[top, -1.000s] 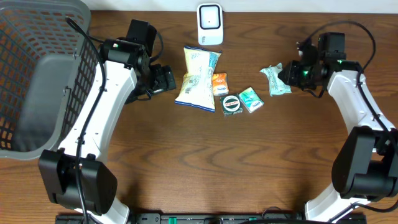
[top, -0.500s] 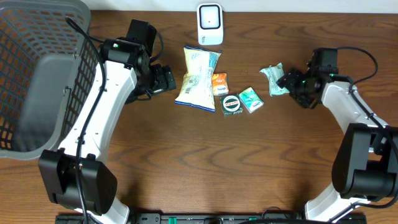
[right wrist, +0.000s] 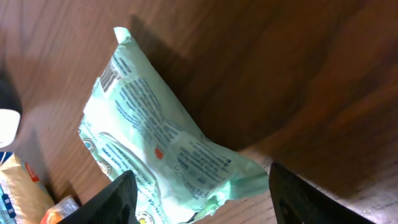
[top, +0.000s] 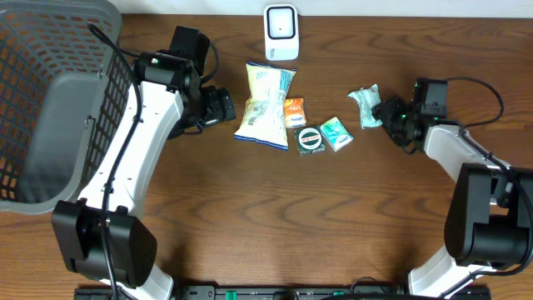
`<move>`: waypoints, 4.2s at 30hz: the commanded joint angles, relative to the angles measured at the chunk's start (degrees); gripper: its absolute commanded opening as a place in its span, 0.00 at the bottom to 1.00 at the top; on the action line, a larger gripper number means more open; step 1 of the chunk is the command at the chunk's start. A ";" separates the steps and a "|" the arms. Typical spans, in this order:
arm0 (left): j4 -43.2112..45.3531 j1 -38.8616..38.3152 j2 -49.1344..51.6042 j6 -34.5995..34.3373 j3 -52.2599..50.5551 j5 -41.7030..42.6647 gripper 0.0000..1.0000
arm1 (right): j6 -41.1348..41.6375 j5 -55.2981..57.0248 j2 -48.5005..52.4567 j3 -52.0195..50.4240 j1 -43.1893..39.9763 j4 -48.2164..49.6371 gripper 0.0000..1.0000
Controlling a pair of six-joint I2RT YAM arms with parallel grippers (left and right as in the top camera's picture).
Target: Scan the item barcode
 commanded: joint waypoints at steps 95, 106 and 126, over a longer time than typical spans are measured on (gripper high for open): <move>-0.15 0.11 0.22 -0.72 -0.31 -0.13 1.00 | -40.85 -3.98 -11.41 4.42 5.46 1.88 0.01; -0.15 0.11 0.22 -0.72 -0.31 -0.13 1.00 | -52.54 36.04 -12.17 8.72 10.29 -10.45 0.01; -0.15 0.11 0.22 -0.72 -0.31 -0.13 1.00 | -50.12 62.69 -2.36 8.68 13.88 -13.49 0.01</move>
